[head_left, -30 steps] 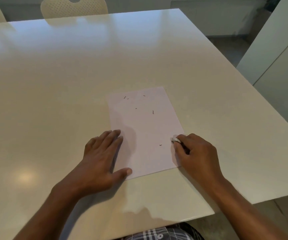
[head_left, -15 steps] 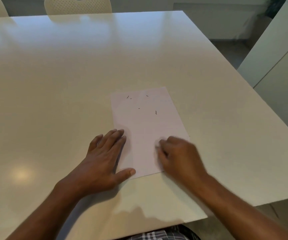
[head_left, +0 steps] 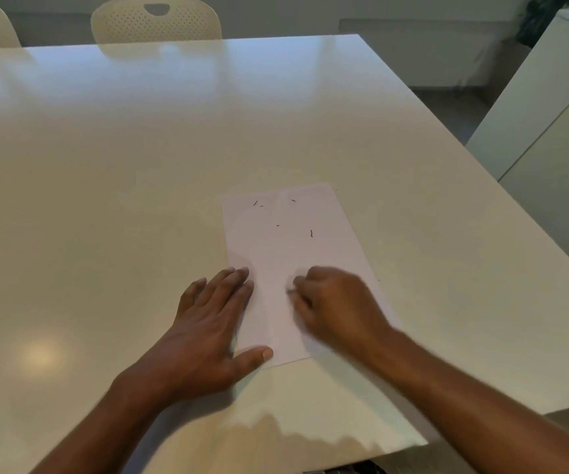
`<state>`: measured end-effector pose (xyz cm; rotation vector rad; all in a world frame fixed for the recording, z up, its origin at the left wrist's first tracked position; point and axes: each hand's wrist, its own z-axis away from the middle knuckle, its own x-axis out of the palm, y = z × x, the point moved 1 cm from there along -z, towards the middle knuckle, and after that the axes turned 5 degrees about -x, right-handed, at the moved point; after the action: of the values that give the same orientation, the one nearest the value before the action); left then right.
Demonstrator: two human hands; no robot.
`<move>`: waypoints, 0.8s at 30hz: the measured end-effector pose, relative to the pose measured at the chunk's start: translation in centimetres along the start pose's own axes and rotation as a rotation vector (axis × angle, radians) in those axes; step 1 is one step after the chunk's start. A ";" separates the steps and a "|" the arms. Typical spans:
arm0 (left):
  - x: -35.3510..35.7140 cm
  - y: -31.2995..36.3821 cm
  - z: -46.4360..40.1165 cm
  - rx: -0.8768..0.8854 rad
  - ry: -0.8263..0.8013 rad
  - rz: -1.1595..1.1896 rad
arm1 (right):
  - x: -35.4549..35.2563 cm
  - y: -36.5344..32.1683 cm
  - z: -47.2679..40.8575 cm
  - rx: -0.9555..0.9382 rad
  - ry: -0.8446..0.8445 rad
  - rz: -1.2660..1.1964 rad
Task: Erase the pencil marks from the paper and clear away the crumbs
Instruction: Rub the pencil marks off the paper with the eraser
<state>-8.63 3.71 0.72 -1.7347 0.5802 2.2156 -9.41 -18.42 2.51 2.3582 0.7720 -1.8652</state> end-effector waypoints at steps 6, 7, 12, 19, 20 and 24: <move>0.2 -0.1 0.2 0.008 0.023 0.043 | -1.3 4.5 -2.0 0.233 0.135 0.107; 0.2 -0.1 0.2 0.005 0.012 0.029 | -0.9 2.5 -1.4 0.175 0.104 0.066; 0.1 0.0 0.2 -0.001 -0.007 0.023 | -0.5 2.7 -1.2 0.111 0.020 0.035; 0.1 0.0 0.0 0.004 0.011 0.034 | -0.5 0.6 0.4 0.082 0.009 0.043; 0.1 0.0 0.0 0.003 0.014 0.026 | -0.2 0.0 1.0 0.042 -0.018 0.018; 0.0 0.0 0.0 0.015 0.009 0.020 | -1.7 5.5 -0.5 0.226 0.087 0.100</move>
<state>-8.63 3.77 0.73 -1.7391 0.6176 2.2125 -6.97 -23.69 2.72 2.5715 0.4599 -1.9119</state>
